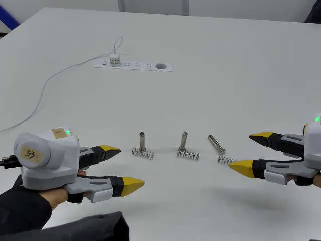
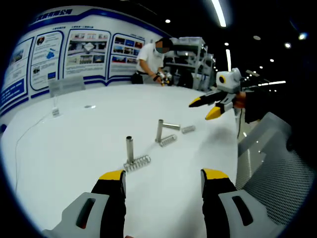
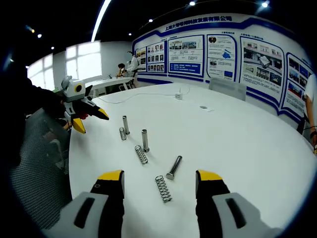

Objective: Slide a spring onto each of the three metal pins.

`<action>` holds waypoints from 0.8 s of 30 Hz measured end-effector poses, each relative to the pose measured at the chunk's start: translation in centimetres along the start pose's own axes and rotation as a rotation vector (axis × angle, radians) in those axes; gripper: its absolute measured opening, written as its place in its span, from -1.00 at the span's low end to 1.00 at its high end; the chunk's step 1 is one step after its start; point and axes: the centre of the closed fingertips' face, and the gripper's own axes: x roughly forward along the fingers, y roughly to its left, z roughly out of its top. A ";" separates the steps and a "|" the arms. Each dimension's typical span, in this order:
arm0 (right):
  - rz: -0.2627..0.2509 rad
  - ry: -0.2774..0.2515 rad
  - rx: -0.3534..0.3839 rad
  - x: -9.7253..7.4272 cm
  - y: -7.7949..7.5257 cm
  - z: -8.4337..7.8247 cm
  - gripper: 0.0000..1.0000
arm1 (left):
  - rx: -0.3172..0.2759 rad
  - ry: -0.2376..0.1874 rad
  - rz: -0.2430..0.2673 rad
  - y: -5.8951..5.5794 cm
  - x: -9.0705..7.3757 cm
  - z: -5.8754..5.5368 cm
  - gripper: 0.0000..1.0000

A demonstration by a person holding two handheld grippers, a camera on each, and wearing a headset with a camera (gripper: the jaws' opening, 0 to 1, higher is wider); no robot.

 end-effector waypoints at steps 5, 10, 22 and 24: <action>-0.008 0.030 -0.007 0.8 -0.7 0.4 0.11 | 0.000 0.002 -0.001 0.0 0.0 0.0 0.25; -0.013 0.076 -0.018 2.1 -1.5 0.8 0.03 | 0.000 0.005 -0.001 0.0 0.0 -0.1 0.25; -0.041 0.174 0.013 5.2 -3.1 1.1 -0.27 | -0.002 0.008 0.001 0.1 0.0 -0.2 0.25; -0.051 0.198 0.027 5.8 -3.3 0.8 -0.32 | -0.002 0.009 0.000 0.2 0.0 -0.2 0.24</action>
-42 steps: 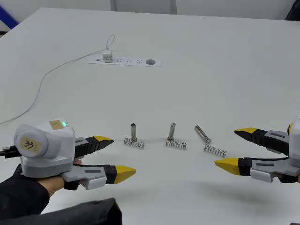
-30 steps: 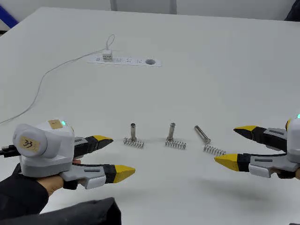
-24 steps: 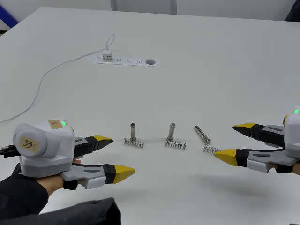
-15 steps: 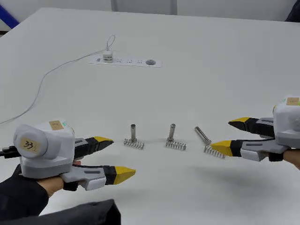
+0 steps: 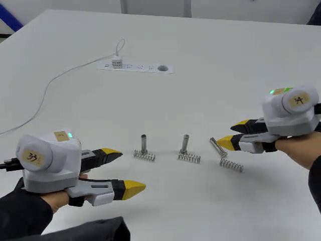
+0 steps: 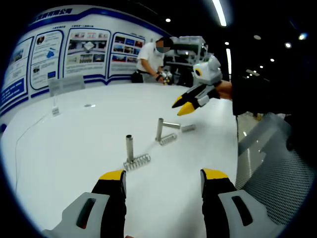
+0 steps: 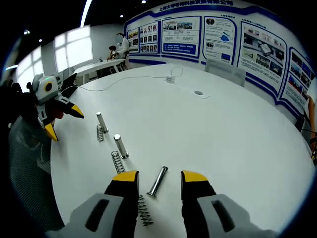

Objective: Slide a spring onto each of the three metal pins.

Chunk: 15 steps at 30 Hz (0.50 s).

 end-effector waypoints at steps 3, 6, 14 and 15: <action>-0.008 0.025 0.020 0.8 -0.1 -0.1 -0.39 | 0.000 0.001 -0.001 0.0 0.0 -0.1 0.24; -0.014 0.051 0.031 1.6 0.1 -0.2 -0.42 | -0.002 0.000 0.000 0.1 0.0 -0.1 0.24; -0.027 0.127 0.062 3.0 0.2 -0.8 -0.55 | -0.004 -0.001 0.001 0.2 0.0 -0.1 0.24; -0.028 0.131 0.065 3.1 0.2 -0.8 -0.56 | -0.003 -0.002 0.001 0.2 0.0 -0.1 0.23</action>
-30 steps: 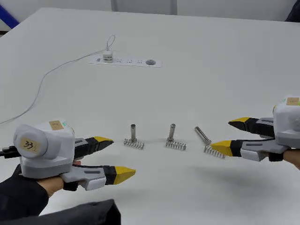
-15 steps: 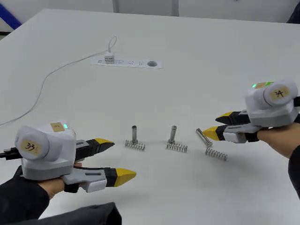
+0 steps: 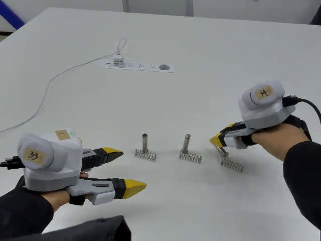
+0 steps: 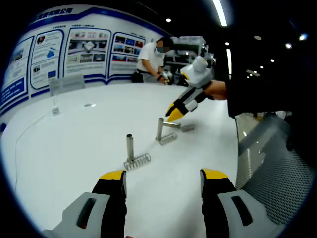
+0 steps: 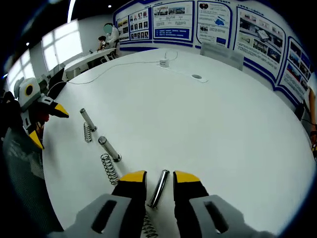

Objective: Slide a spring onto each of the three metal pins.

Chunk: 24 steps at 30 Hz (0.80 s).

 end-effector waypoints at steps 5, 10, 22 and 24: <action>-0.013 0.037 0.034 0.8 -0.4 -0.2 -0.62 | 0.001 0.001 -0.001 -0.1 0.0 0.0 0.23; -0.031 0.086 0.064 1.3 -0.7 -0.7 -0.67 | -0.001 -0.001 -0.001 -0.1 0.0 0.0 0.23; -0.039 0.121 0.108 1.9 -0.9 -1.4 -0.77 | -0.003 -0.003 -0.002 -0.1 0.1 0.1 0.23; -0.046 0.128 0.095 1.9 -1.0 -1.4 -0.78 | -0.002 -0.002 -0.003 -0.2 0.1 0.0 0.23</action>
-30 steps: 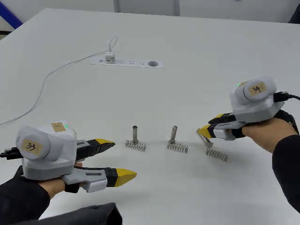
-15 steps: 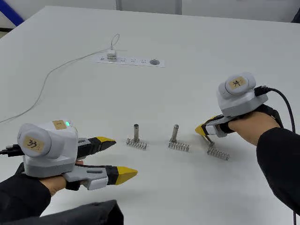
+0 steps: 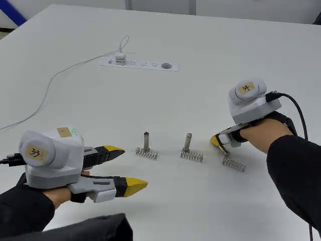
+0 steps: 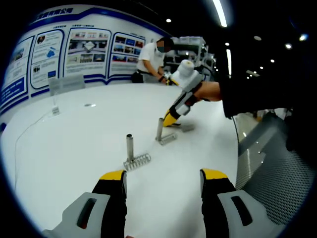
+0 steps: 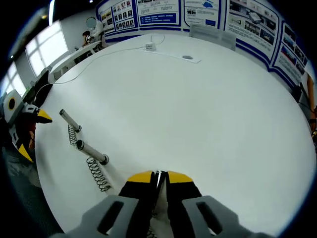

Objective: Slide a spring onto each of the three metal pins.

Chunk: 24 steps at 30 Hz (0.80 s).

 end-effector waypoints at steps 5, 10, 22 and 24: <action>-0.021 0.025 -0.032 0.0 0.2 0.0 -0.79 | -0.001 -0.001 -0.001 0.0 0.0 0.0 0.22; -0.037 0.045 -0.043 0.1 0.2 0.0 -0.81 | -0.001 -0.001 -0.002 -0.1 0.0 0.0 0.22; -0.052 0.027 -0.035 -0.3 -0.1 -0.1 -0.83 | 0.003 0.001 -0.002 0.0 0.0 0.0 0.21; -0.045 0.018 -0.026 -0.6 0.0 0.1 -0.83 | 0.002 0.003 -0.003 0.0 0.0 0.0 0.21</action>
